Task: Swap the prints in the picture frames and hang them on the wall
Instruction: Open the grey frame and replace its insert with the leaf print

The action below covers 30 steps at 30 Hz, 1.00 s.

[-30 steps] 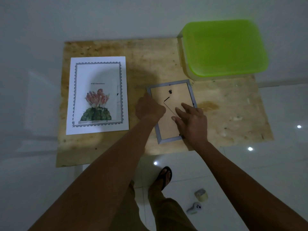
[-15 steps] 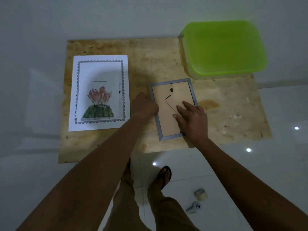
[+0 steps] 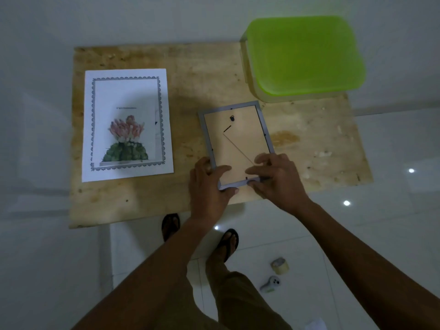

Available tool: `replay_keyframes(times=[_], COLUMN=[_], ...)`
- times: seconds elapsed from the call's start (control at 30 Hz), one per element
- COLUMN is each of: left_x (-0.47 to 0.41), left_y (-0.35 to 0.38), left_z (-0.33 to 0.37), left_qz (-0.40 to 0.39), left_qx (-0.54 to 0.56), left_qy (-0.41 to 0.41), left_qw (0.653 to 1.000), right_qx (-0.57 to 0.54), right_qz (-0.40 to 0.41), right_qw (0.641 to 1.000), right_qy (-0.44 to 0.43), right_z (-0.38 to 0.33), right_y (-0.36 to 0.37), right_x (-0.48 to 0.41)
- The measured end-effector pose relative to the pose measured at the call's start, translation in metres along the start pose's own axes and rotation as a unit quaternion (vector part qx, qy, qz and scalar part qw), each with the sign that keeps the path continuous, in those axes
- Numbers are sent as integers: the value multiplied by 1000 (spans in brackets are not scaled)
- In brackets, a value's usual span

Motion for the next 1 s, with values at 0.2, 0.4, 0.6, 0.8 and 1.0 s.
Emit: replay_keyframes(times=[0.2,0.4,0.6,0.8,1.0], left_x=[-5,-7,-8,-7,-6], left_y=[-4,-7,0,3,1], left_z=[2,5,-5,-7,-5], left_qz=[-14,3,-16,-23,-12], left_qx=[-10,-65,-102,-103,-92], left_qy=[29,49,37,35,30], left_qw=[999,997,994,994,995], right_qx=[-32,-82,-89,-56,-77], right_qz=[-3,-37,-116,-152,-105], right_qw=[999,996,989,987,991], right_qy=[-29,-14,-15,-16,-42], right_z=[2,4,1,-8,-4], right_y=[8,11,17,15,13], right_x=[4,-8,-21,-28,-19])
Point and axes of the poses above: each hand's wrist, its own x-axis away from the middle knuckle, its own y-axis out of the palm, z = x × y, the point moved 9 cm from there along -x, towards the middle knuckle, and after that the axes turned 5 degrees about y, right-handed, at the moved point
